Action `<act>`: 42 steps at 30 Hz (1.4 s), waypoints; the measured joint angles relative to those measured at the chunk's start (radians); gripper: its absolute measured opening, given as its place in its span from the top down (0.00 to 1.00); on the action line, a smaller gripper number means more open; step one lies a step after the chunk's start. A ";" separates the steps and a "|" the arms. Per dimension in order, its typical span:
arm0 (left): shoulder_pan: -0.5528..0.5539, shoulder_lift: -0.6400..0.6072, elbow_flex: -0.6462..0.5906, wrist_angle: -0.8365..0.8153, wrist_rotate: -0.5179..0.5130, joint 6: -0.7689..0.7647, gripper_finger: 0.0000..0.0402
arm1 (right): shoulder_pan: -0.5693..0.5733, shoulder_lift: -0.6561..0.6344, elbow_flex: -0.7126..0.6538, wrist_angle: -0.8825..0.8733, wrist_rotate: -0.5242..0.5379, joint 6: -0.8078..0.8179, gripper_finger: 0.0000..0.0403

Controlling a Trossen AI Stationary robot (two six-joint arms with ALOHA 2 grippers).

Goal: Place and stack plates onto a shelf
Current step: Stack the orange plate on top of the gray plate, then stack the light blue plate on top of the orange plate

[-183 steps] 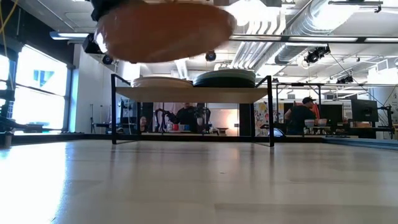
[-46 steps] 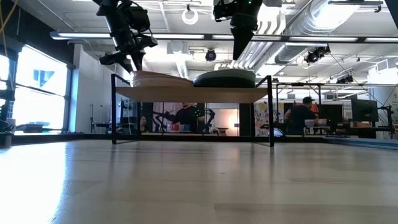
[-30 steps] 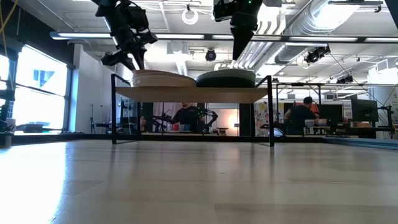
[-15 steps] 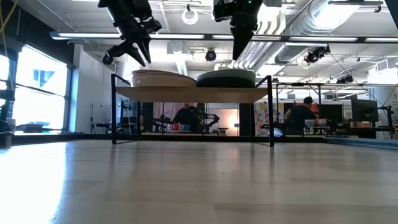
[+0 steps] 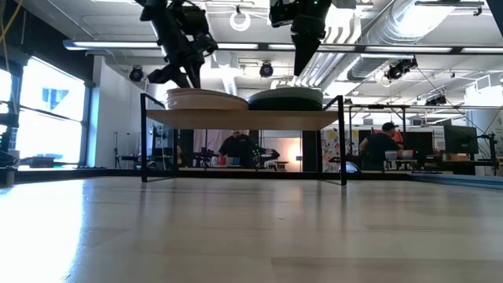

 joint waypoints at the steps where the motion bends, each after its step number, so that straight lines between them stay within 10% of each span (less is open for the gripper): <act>1: -0.001 0.008 0.000 0.000 0.000 -0.006 0.79 | 0.000 0.000 0.000 0.000 0.000 0.000 0.73; 42: 0.072 0.075 0.089 0.038 -0.060 0.069 0.79 | 0.000 0.000 0.000 0.000 0.000 0.001 0.73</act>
